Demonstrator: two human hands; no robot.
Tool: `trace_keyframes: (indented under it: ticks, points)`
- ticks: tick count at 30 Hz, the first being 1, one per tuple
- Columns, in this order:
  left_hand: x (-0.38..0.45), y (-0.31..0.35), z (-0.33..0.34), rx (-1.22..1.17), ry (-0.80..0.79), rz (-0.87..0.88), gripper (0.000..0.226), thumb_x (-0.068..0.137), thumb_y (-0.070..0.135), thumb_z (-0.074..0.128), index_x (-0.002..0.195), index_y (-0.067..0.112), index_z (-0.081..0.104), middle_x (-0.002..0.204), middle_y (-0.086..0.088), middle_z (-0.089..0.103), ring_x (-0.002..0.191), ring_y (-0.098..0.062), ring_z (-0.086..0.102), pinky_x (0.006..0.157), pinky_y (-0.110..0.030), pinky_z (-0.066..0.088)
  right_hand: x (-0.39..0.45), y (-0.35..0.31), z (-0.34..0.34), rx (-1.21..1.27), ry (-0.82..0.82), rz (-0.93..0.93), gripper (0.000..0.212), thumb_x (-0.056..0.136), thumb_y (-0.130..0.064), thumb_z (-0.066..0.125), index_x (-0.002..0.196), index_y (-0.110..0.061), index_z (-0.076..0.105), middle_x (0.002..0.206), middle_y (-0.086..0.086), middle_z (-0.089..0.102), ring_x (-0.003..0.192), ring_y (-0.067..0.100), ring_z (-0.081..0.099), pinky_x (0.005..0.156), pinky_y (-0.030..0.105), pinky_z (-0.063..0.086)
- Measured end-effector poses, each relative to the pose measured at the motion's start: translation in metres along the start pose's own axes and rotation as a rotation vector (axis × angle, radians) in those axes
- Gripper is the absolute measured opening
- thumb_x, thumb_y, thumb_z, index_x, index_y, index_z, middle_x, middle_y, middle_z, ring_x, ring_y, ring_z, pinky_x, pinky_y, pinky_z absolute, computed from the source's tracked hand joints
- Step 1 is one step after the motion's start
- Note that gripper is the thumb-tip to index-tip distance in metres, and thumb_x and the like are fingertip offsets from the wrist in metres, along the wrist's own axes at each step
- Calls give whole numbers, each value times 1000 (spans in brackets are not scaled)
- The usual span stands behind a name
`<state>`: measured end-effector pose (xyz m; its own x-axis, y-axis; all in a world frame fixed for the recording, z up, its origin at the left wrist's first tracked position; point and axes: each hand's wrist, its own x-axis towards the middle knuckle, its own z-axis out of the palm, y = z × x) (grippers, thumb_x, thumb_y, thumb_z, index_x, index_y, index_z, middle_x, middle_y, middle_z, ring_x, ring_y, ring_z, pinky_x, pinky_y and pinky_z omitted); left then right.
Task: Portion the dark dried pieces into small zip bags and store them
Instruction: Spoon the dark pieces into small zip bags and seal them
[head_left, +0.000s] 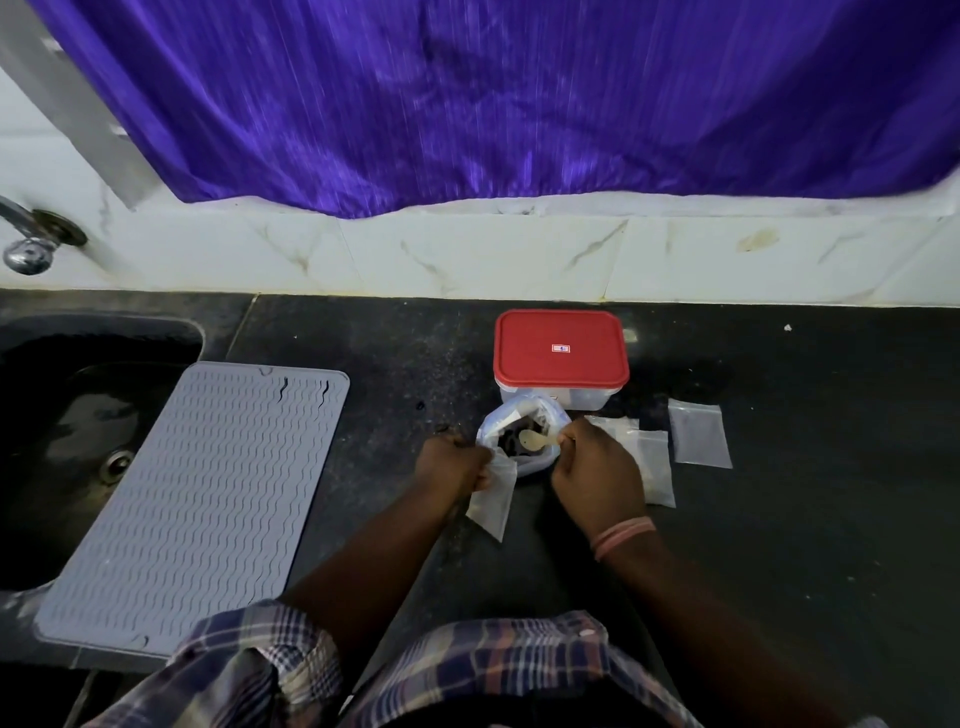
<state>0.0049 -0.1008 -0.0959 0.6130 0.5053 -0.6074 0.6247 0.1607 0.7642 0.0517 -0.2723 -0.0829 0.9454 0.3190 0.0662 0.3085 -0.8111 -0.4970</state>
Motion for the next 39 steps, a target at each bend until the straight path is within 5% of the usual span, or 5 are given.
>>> trace_keyframes:
  ticks: [6, 17, 21, 33, 39]
  points:
    - [4, -4, 12, -52, -47, -80, 6, 92, -3, 68, 87, -5, 65, 63, -14, 57, 48, -16, 54, 42, -22, 51, 1, -4, 10, -8, -45, 23, 5, 88, -15, 55, 92, -15, 59, 85, 5, 65, 78, 25, 63, 67, 33, 47]
    - [11, -12, 17, -67, -96, -90, 4, 94, 1, 68, 90, 1, 68, 65, -11, 61, 50, -14, 56, 51, -26, 53, 5, -6, 20, 440, -87, 537, 13, 88, -15, 61, 89, -18, 73, 89, -1, 72, 86, 15, 64, 80, 25, 47]
    - [13, -13, 14, -75, -68, -100, 5, 94, 0, 68, 90, 3, 67, 66, -11, 61, 53, -15, 56, 49, -24, 54, 4, -5, 23, 606, -58, 707, 16, 84, -20, 59, 78, -20, 73, 76, 2, 74, 77, 23, 71, 78, 44, 61]
    - [10, -12, 10, -62, -31, -64, 12, 93, 1, 69, 81, 2, 66, 64, -12, 60, 52, -16, 56, 46, -22, 52, -3, 2, 11, 396, 20, 372, 15, 85, -5, 59, 85, -15, 71, 86, -2, 71, 83, 15, 63, 75, 26, 45]
    - [7, -12, 9, -49, -31, -58, 9, 94, 4, 69, 86, 1, 67, 65, -10, 60, 52, -15, 56, 47, -22, 51, 4, 7, 9, 628, -1, 650, 15, 86, -19, 60, 80, -23, 72, 76, -1, 73, 76, 22, 71, 78, 44, 61]
